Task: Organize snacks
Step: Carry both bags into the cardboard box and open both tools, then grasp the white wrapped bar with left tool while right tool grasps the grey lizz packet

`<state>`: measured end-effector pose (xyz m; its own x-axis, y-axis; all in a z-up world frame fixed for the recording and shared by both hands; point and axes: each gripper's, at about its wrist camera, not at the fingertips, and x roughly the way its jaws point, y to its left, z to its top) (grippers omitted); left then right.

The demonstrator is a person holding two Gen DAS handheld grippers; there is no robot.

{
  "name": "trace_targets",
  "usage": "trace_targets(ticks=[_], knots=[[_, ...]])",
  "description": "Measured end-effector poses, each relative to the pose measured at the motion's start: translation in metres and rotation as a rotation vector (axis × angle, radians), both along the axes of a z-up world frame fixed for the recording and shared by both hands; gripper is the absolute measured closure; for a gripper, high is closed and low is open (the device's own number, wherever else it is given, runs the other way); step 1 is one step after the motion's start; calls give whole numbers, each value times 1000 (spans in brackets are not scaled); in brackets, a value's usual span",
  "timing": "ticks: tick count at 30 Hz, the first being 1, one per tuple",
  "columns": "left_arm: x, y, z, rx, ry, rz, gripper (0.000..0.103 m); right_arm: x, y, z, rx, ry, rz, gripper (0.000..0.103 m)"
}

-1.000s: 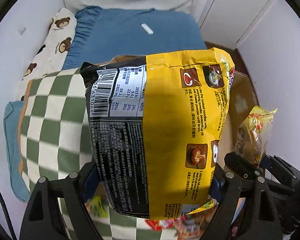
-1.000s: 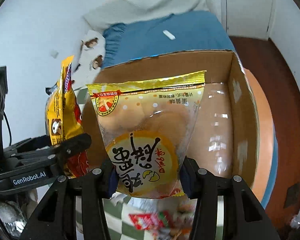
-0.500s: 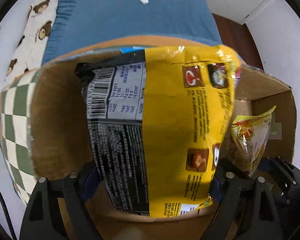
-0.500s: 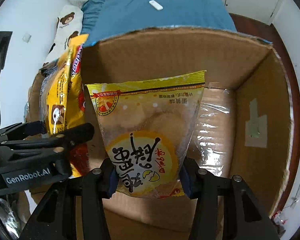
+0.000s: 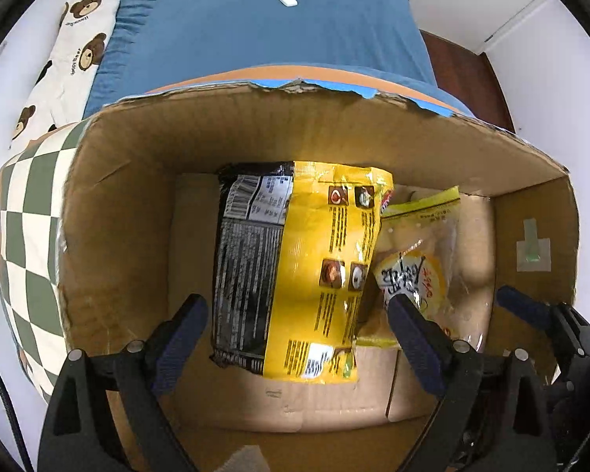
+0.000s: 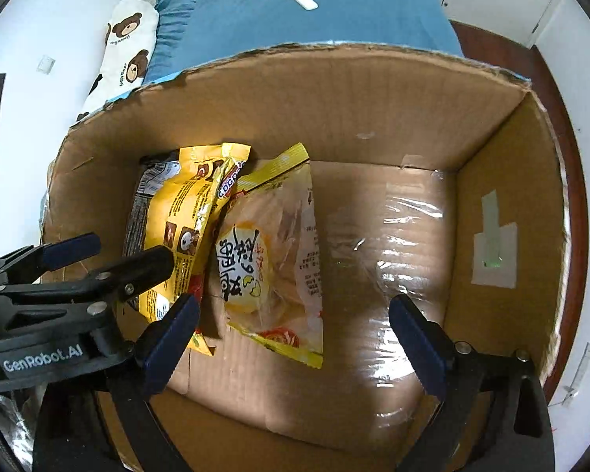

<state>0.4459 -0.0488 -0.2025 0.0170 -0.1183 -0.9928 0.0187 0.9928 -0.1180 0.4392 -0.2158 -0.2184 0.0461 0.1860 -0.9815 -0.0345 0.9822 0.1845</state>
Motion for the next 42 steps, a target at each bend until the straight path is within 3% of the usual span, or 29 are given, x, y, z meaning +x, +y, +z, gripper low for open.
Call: trace_targets(ticks=[6, 17, 24, 28, 32, 38, 42], knots=[[-36, 10, 31, 20, -113, 41, 9, -27, 8, 27, -16, -55, -18, 4], [-78, 25, 105, 62, -350, 35, 9, -86, 11, 95, -43, -250, -57, 4], [-128, 35, 140, 59, -460, 13, 9, -135, 20, 134, 16, -355, -91, 4], [-162, 42, 144, 82, -498, -7, 9, -173, 20, 134, 60, -368, -112, 6], [-194, 47, 113, 151, -471, -63, 9, -207, 10, 108, 83, -325, -156, 32], [-217, 52, 23, 263, -301, -180, 9, -231, -17, 48, 73, -204, -231, 32], [-224, 46, -22, 361, -252, -286, 9, -234, -27, 20, 45, -170, -251, 32]])
